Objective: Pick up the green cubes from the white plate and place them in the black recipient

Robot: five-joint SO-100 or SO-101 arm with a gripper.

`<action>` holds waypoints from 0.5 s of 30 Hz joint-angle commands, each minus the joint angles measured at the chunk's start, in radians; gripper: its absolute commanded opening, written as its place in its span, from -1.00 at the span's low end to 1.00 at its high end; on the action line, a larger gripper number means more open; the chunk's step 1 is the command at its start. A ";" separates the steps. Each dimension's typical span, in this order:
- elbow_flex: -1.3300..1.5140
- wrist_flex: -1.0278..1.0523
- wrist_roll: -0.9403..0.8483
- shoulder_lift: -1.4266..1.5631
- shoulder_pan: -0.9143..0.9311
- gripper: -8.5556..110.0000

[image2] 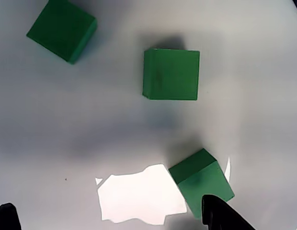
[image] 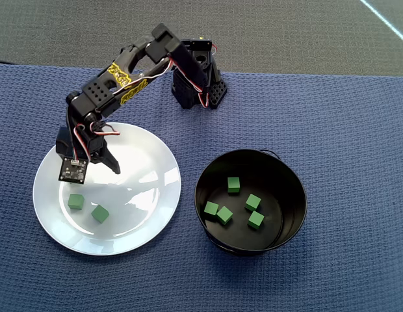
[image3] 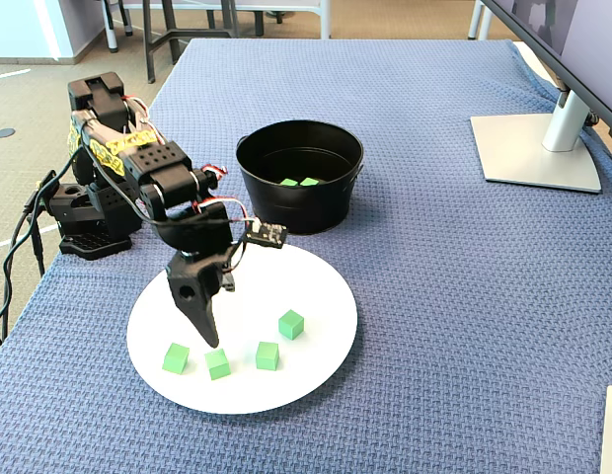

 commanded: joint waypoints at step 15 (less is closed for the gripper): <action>-0.244 0.034 -0.097 -0.094 0.052 -0.07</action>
